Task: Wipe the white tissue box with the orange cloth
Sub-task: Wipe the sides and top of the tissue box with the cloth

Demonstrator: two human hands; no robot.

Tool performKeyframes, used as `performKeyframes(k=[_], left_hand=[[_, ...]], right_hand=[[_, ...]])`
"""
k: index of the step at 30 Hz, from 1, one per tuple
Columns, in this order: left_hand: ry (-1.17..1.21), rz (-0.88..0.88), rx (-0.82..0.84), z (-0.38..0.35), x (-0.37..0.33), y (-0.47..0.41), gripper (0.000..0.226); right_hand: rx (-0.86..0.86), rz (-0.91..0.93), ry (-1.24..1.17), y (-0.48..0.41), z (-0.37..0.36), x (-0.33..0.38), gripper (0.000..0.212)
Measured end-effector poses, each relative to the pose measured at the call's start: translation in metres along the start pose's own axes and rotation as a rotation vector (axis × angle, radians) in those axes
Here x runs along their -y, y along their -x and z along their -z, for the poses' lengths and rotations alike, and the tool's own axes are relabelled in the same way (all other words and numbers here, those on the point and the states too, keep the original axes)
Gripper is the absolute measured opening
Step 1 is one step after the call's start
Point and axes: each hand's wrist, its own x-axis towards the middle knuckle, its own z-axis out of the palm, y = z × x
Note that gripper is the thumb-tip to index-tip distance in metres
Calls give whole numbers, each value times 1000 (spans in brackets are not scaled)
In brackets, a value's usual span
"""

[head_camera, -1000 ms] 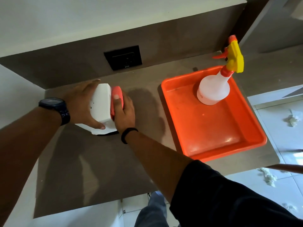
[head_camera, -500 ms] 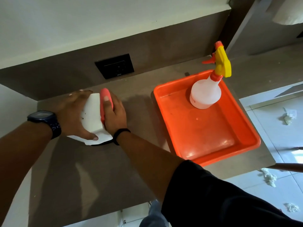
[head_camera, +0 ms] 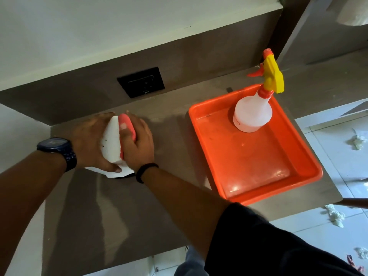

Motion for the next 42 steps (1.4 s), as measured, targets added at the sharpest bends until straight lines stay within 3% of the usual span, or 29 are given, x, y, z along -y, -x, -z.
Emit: performKeyframes(k=[4,8,13,17,21,26,30,33,35,42], left_hand=[[17,50,-17,1,1,2,146],[3,52,-7,0,1,2,141],[25,48,-38,-4,3,1,141],[71,41,14,-3,4,0,142],[86,57,1,-1,3,0,147],[60,54,-6,0,1,1,147],[95,62,-21,-5,3,1,141],[165,52,11,-9,3,1,128],[144,2,25,-5,4,0,132],[143,47,-5,-3,1,2,150]], right_hand=[[38,-246,-16,-15,5,-9,51],[-22,-307,-34,4,3,-12,51],[-113,-234,-108,31,3,-13,39],[-82,-89,-89,8,-4,8,33],[7,-262,-80,-15,4,9,46],[-23,-376,-60,3,6,-1,49],[-115,-246,-139,34,3,-7,40],[-89,-109,-127,24,-2,7,31],[-45,-64,-95,6,-4,15,31],[23,-289,-37,-14,4,11,48]])
